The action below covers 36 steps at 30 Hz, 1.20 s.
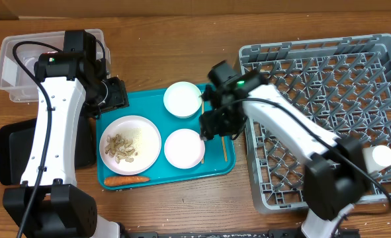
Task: Sort waste into correct bins and load items into the dishwasher
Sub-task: 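Reach the right gripper to the pink bowl and grasp its rim, then carry the pink bowl with the right gripper into the dish rack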
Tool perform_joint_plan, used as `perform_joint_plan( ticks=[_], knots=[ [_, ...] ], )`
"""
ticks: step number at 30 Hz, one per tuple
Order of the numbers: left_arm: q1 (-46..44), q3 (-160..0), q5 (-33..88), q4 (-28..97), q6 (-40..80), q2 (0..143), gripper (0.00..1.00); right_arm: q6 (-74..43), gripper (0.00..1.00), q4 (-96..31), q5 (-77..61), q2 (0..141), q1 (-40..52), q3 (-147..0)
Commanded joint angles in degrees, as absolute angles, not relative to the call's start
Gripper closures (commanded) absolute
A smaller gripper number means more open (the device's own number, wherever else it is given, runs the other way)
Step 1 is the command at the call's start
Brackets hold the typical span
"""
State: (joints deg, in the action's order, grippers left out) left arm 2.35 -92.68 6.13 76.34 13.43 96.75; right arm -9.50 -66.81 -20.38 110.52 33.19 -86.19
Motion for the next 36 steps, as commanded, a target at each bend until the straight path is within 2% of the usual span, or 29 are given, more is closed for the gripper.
perform_joint_plan(
  ticks=[1, 3, 9, 11, 17, 23, 26, 31, 36],
  knots=[
    [2.3, -93.8, 5.4, 76.5, 14.4, 95.8, 0.34, -11.0, 0.39, -66.0, -19.3, 114.0, 35.2, -86.3],
    [2.3, -93.8, 5.4, 76.4, 14.4, 95.8, 0.34, -11.0, 0.48, -65.3, -19.3, 115.5, 36.1, -86.3],
    [2.3, -93.8, 5.4, 76.4, 14.4, 95.8, 0.34, -11.2, 0.90, -64.1, -19.3, 116.0, 36.5, -86.5],
    [2.3, -93.8, 5.4, 76.4, 14.4, 95.8, 0.34, -11.2, 0.95, -65.3, -19.3, 115.8, 35.8, -87.5],
    [2.3, -93.8, 5.4, 76.5, 14.4, 95.8, 0.34, -11.2, 0.96, -70.5, -17.9, 111.6, 31.6, -94.9],
    [2.3, -93.8, 5.4, 76.4, 14.4, 95.8, 0.34, -11.2, 0.96, -76.1, -9.0, 103.9, 26.7, -102.8],
    [2.3, -93.8, 5.4, 76.4, 14.4, 95.8, 0.34, -11.2, 0.96, -77.7, 0.9, 100.0, 23.4, -105.4],
    [2.3, -93.8, 5.4, 76.4, 14.4, 95.8, 0.33, -11.2, 0.96, -77.4, 26.5, 95.9, 16.8, -105.5],
    [2.3, -93.8, 5.5, 75.7, 14.4, 95.8, 0.33, -11.2, 0.96, -72.4, 43.6, 96.5, 9.3, -104.4]
  ],
)
